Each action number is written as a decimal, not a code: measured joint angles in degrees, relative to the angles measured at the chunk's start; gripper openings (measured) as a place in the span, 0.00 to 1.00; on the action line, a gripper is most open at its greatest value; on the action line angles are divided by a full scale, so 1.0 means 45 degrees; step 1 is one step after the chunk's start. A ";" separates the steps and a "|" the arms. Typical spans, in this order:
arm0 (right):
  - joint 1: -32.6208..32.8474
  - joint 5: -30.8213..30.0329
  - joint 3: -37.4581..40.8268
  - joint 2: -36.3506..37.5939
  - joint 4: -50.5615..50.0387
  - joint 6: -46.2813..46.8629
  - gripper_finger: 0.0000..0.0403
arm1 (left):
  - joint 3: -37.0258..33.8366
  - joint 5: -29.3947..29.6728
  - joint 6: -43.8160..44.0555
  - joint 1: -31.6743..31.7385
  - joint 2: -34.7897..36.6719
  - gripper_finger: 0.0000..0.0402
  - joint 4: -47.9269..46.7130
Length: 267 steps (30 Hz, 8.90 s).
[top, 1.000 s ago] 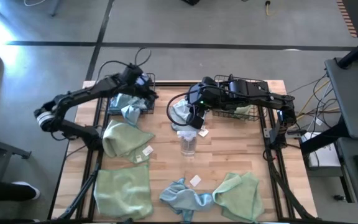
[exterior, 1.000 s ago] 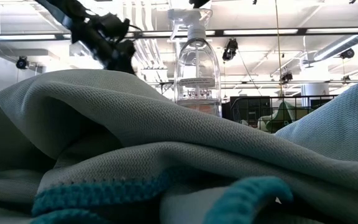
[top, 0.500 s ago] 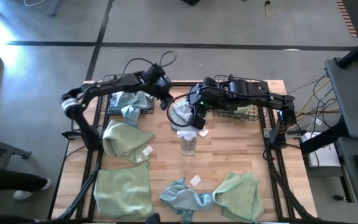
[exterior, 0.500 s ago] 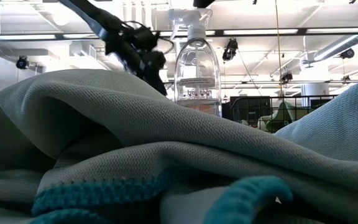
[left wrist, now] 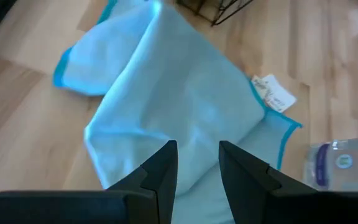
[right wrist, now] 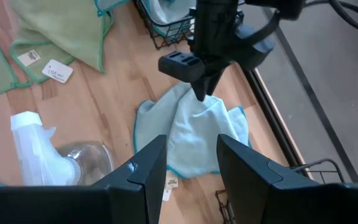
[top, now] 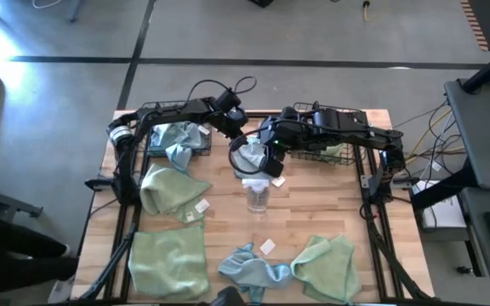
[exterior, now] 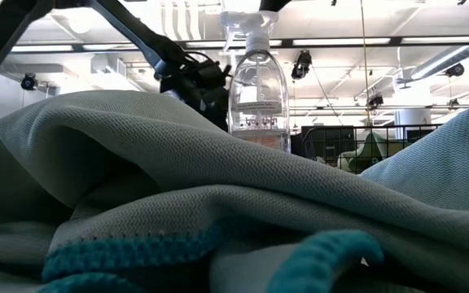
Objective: Sort microfiber towel by color & place in baskets
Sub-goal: Put the blue towel into the left wire basket, then put the green towel into the right wire basket
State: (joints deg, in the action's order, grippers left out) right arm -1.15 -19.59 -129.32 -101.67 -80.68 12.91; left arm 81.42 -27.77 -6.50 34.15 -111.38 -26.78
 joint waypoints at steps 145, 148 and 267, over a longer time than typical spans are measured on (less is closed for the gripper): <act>0.0005 0.0000 0.1064 -0.0005 0.0010 0.0142 0.34 | 1.1413 1.0717 -0.0302 0.0425 0.2762 0.00 -1.4057; 0.0005 0.0000 0.1064 -0.0005 0.0076 0.0141 0.34 | 1.0787 1.0724 -0.0178 0.0545 0.3479 0.00 -1.4047; 0.0000 0.0015 0.1088 -0.0005 0.0024 0.0409 0.34 | -0.9674 0.3840 0.5133 -0.0538 1.0998 0.32 -0.7745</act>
State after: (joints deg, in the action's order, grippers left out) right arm -1.15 -19.53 -124.42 -101.69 -80.58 14.75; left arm 37.89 -10.50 16.60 31.73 -61.89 -61.63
